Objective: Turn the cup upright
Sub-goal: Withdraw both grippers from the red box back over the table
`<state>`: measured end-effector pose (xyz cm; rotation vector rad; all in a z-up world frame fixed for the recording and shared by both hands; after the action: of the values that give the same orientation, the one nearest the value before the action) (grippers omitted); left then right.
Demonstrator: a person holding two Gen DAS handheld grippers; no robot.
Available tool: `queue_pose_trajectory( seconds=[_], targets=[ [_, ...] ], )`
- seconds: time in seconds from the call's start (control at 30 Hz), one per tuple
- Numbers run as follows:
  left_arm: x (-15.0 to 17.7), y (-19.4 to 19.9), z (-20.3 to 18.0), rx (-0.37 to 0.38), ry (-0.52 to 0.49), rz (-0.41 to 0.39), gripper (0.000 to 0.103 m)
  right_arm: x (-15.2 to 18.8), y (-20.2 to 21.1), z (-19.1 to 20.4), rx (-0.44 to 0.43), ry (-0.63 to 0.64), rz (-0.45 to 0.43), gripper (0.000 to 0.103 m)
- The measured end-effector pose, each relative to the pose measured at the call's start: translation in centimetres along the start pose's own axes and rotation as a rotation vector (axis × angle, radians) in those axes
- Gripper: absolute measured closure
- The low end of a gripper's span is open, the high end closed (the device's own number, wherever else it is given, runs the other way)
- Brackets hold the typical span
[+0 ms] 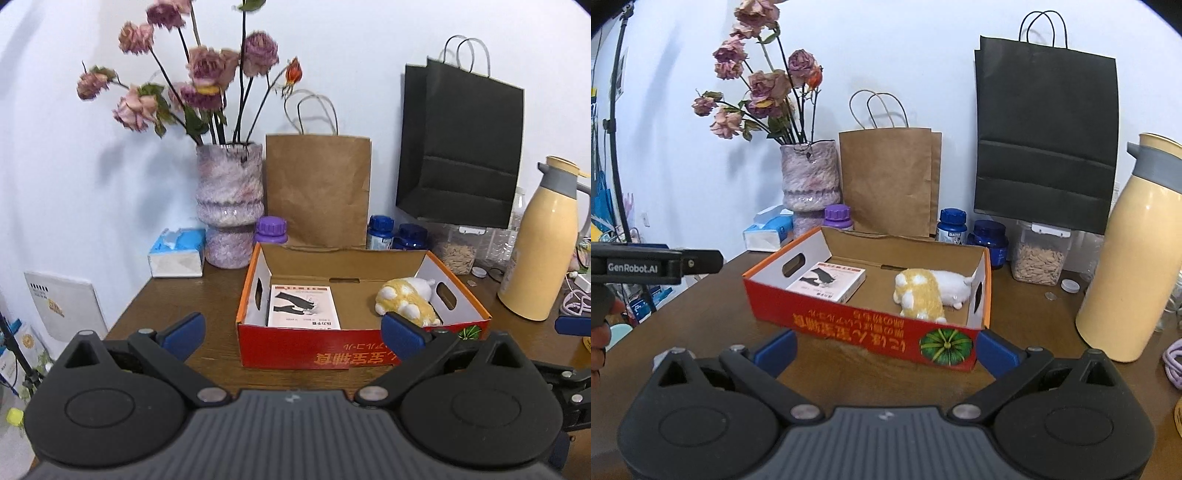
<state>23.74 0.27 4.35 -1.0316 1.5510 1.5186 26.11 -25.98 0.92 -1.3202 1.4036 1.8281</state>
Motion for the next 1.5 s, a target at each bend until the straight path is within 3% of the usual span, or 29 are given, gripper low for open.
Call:
queue_pose_trajectory(
  seconds=[0.63,0.9,1.5],
  targets=[
    [6.4,7.1,1.1,0.037,0.003,-0.042,0.0,6.2,5.2,1.5,-0.014,-0.016,-0.006,0.0],
    [9.1,8.4,1.5,0.043,0.033,-0.01,0.0,8.0,6.1,2.3,-0.015,-0.024,0.0,0.0],
    [10.2,9.3,2.9,0.006,0.058,0.016,0.0,10.3,7.0,1.9,0.02,-0.027,0.022,0.0]
  ],
)
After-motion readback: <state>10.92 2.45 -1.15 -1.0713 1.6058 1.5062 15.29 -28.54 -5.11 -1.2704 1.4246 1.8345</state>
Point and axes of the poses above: each gripper's, at about its wrist camera, not at the fingertips, and y roughly against the way its jaws point, z to its left, x to its underside, the point moved 2 cm from there along -y, roughly the way its jaws point, and after that the axes turned 1 degree about x, right-handed, at the moved point
